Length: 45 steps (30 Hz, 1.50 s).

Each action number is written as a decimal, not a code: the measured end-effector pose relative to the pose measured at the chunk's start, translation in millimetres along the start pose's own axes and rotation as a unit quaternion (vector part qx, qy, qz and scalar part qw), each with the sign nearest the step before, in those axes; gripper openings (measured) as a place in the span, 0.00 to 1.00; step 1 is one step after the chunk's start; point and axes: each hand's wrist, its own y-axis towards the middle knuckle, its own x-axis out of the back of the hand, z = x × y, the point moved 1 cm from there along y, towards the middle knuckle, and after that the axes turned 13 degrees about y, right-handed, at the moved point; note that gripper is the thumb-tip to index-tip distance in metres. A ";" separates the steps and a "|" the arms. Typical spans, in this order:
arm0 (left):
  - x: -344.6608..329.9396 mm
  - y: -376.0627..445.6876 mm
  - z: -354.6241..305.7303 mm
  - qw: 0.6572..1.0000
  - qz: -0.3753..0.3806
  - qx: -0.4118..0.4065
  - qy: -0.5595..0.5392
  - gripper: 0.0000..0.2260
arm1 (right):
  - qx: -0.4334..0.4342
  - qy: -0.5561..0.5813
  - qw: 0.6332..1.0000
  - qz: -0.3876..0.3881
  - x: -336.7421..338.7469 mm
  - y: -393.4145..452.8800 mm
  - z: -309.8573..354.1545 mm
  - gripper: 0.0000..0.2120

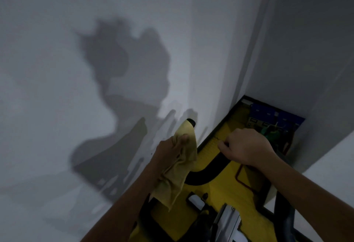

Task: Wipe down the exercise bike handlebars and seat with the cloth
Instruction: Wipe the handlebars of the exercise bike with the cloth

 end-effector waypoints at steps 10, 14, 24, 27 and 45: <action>20.4 -67.4 55.7 0.986 0.096 0.062 0.120 0.27 | -0.001 0.006 1.000 0.025 2.5 -1.1 1.1 0.30; 22.2 -81.6 55.9 0.987 0.063 0.075 0.126 0.27 | 0.001 -0.003 1.000 0.029 1.8 0.2 1.4 0.30; -2.5 -15.2 -9.4 0.997 -0.003 0.069 0.015 0.24 | 0.006 -0.028 0.999 0.014 -1.6 2.2 -1.0 0.29; 3.1 9.4 -33.9 0.997 -0.021 0.066 -0.024 0.26 | 0.001 -0.022 1.000 0.018 -1.7 3.1 -1.0 0.29; 10.5 -17.1 3.7 0.992 0.033 0.046 0.110 0.39 | -0.014 -0.016 1.000 0.003 5.7 1.1 10.8 0.29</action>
